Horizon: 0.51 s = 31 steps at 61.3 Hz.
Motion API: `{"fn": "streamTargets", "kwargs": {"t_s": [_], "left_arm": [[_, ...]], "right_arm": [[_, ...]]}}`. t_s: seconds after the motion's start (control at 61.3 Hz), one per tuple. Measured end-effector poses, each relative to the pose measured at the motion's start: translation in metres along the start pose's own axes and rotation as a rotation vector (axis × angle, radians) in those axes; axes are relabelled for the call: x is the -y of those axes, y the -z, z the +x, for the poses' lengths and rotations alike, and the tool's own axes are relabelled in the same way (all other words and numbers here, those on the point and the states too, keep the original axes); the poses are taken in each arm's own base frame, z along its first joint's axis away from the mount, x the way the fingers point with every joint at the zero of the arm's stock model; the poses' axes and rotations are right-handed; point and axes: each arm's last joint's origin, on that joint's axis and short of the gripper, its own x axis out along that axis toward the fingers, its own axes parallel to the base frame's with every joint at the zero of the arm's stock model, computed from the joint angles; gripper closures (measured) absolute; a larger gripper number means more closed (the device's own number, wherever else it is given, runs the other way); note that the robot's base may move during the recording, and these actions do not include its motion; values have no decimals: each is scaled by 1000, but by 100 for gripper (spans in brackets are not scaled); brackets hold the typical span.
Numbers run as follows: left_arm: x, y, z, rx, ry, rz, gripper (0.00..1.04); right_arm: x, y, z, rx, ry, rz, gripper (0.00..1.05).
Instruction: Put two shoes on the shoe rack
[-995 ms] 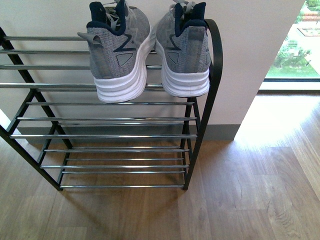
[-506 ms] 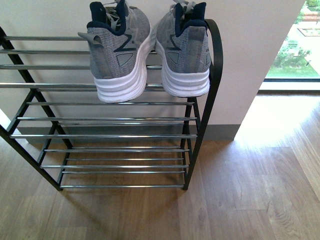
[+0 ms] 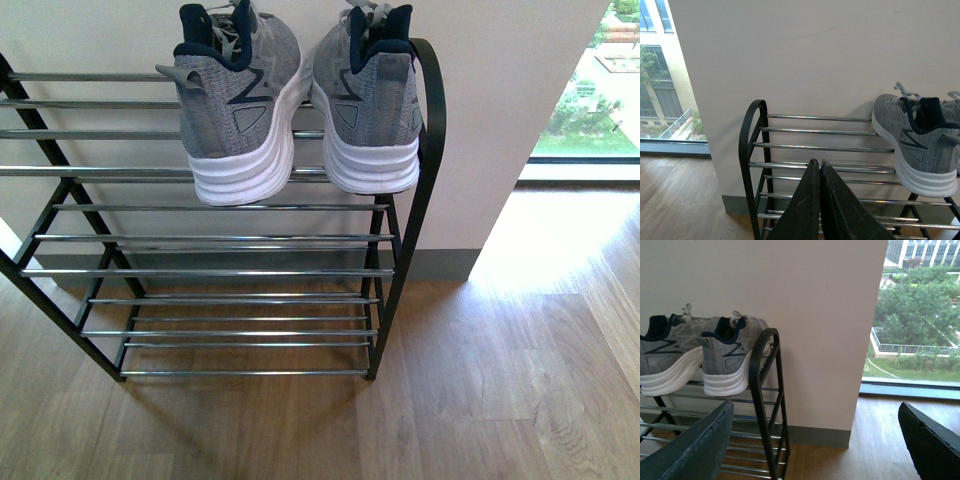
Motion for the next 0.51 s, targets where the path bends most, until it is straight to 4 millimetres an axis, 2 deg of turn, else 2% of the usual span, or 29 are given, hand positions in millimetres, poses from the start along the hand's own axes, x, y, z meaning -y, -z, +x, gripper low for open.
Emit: {"fn": "streamTargets", "kwargs": {"t_s": [0.506], "left_arm": [[0, 4, -14, -18, -2, 0, 104]], "right_arm": [[0, 0, 0, 0, -1, 0, 9]]}}
